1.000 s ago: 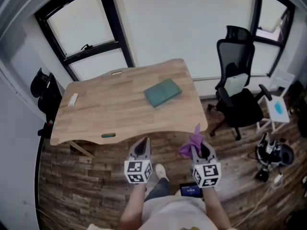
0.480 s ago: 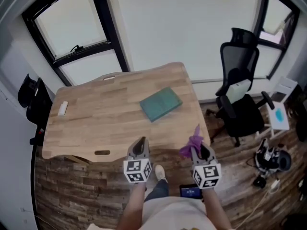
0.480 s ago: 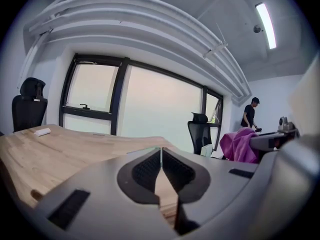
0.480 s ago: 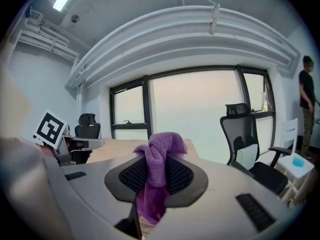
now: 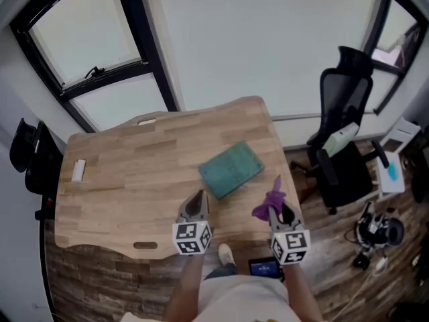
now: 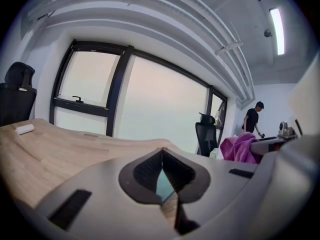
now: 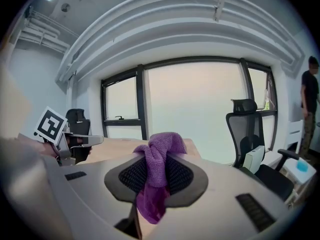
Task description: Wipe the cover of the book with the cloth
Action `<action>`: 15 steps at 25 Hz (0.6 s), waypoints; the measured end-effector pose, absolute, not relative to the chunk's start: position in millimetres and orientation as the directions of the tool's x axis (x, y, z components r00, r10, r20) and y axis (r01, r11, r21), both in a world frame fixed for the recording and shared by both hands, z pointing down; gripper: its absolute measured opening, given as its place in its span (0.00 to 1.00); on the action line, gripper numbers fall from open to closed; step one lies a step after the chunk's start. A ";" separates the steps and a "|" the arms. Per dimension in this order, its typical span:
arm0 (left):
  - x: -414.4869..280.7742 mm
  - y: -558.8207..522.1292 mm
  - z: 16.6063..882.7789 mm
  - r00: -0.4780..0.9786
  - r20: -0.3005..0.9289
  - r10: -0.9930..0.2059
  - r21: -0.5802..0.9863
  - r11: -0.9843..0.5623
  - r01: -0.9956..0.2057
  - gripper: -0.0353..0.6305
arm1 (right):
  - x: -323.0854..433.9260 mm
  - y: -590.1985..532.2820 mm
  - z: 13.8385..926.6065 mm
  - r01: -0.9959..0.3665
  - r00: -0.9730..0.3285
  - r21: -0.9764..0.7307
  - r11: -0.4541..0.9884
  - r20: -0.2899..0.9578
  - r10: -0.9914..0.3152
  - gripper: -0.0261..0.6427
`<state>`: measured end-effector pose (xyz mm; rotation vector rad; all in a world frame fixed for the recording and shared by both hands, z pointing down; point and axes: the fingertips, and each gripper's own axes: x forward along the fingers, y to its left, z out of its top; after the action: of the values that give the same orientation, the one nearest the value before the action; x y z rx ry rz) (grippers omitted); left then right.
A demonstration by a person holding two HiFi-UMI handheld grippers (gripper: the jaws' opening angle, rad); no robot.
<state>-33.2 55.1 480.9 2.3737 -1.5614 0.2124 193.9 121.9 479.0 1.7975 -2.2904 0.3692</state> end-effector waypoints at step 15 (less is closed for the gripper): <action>-45.6 0.8 499.9 0.445 0.296 -0.845 0.185 -0.407 -0.895 0.06 | 202.1 79.9 485.8 -0.986 -0.166 -0.081 0.147 0.335 -0.928 0.15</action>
<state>-45.6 0.8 499.9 2.3862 -1.4882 0.2226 202.1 79.9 485.8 1.8817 -2.2143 0.4176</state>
